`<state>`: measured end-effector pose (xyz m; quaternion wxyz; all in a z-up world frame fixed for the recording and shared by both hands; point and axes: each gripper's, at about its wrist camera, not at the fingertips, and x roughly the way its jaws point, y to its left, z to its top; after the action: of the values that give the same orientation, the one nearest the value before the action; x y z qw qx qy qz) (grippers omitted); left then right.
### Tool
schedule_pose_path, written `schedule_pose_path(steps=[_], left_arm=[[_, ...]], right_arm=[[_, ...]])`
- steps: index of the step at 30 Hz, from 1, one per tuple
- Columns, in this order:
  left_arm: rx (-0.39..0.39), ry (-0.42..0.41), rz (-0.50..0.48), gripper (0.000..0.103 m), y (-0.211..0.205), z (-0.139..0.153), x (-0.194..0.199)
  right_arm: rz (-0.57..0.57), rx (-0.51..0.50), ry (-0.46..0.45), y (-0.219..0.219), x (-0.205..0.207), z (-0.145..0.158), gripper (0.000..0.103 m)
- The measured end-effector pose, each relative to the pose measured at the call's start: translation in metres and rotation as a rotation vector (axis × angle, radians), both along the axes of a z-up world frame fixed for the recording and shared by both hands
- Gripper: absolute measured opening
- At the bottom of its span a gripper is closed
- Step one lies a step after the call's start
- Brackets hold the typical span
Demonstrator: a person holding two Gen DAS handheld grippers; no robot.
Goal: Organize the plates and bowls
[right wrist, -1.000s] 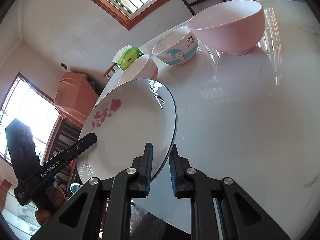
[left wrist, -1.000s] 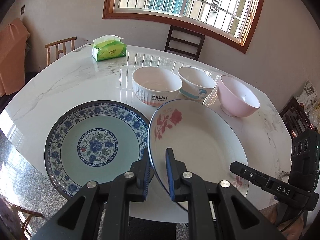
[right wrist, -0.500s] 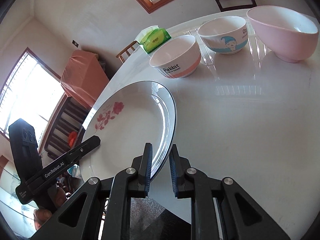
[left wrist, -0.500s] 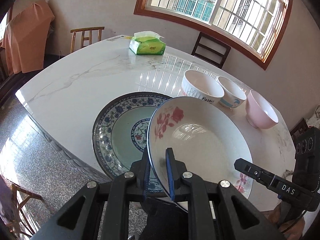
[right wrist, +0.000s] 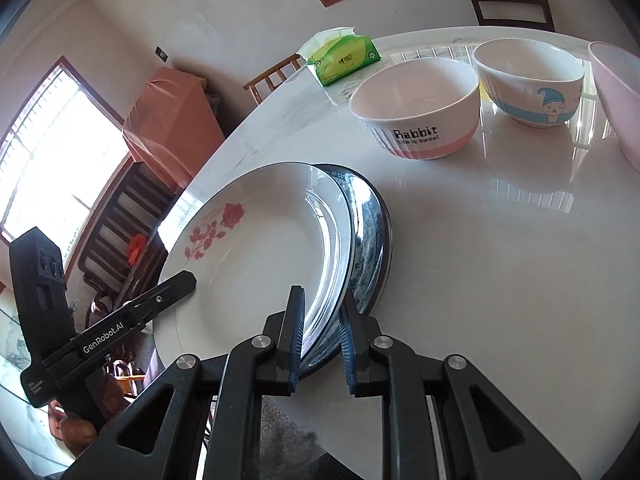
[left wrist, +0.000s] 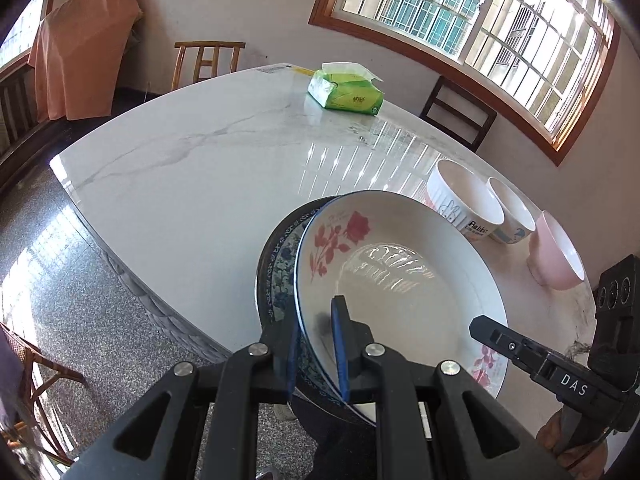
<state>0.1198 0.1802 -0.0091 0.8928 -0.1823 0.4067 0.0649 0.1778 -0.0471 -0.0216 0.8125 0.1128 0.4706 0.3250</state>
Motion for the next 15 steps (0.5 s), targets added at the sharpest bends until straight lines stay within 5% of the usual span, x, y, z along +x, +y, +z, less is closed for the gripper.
schedule_pose_path(steps=[15], left_arm=[[-0.023,0.014,-0.004,0.015,0.009,-0.01,0.01]], right_arm=[[0.001,-0.087,-0.06,0.015,0.0,0.0,0.017]])
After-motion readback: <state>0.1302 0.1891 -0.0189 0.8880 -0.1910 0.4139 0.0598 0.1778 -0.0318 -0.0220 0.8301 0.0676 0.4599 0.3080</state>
